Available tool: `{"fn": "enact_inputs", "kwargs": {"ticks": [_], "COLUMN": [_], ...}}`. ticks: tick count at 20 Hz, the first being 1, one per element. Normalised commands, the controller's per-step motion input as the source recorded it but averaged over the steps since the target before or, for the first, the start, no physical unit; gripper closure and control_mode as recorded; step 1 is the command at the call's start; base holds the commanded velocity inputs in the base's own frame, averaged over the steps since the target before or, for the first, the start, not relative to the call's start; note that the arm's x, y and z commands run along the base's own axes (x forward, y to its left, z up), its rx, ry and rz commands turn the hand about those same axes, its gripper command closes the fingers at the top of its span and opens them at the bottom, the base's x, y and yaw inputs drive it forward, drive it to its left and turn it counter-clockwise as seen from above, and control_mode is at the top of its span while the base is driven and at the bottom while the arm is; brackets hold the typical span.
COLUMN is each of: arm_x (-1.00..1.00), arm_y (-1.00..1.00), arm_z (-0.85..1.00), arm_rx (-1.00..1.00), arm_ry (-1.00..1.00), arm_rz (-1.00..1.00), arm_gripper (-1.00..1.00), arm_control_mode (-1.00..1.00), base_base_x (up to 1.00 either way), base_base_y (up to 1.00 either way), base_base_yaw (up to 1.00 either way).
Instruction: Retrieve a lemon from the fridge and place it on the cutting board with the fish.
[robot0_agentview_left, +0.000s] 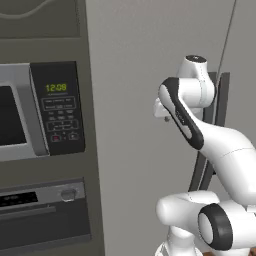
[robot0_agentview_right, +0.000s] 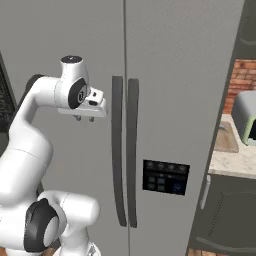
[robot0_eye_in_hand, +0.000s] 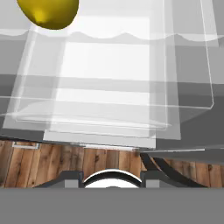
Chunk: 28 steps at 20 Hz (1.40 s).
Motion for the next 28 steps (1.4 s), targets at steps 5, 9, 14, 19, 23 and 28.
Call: {"fn": "enact_inputs", "kwargs": {"ticks": [5, 9, 14, 19, 23, 28], "arm_x": [-0.09, 0.00, 0.00, 0.00, 0.00, 0.00], "arm_y": [-0.03, 0.00, 0.00, 0.00, 0.00, 0.00], "arm_z": [0.00, 0.00, 0.00, 0.00, 0.00, 0.00], "arm_rx": [0.00, 0.00, 0.00, 0.00, 0.00, 0.00], "arm_ry": [0.00, 0.00, 0.00, 0.00, 0.00, 0.00], "arm_rz": [0.00, 0.00, 0.00, 0.00, 0.00, 0.00], "arm_gripper": [-1.00, -1.00, -1.00, -1.00, -1.00, -1.00], "arm_control_mode": [1.00, 1.00, 1.00, 1.00, 1.00, 1.00], "base_base_x": [-0.37, -0.66, -0.27, -0.05, -0.04, -0.23], "base_base_y": [-0.10, -0.27, -0.36, -0.60, -0.48, -0.06], "base_base_yaw": [0.00, 0.00, 0.00, 0.00, 0.00, 0.00]}}
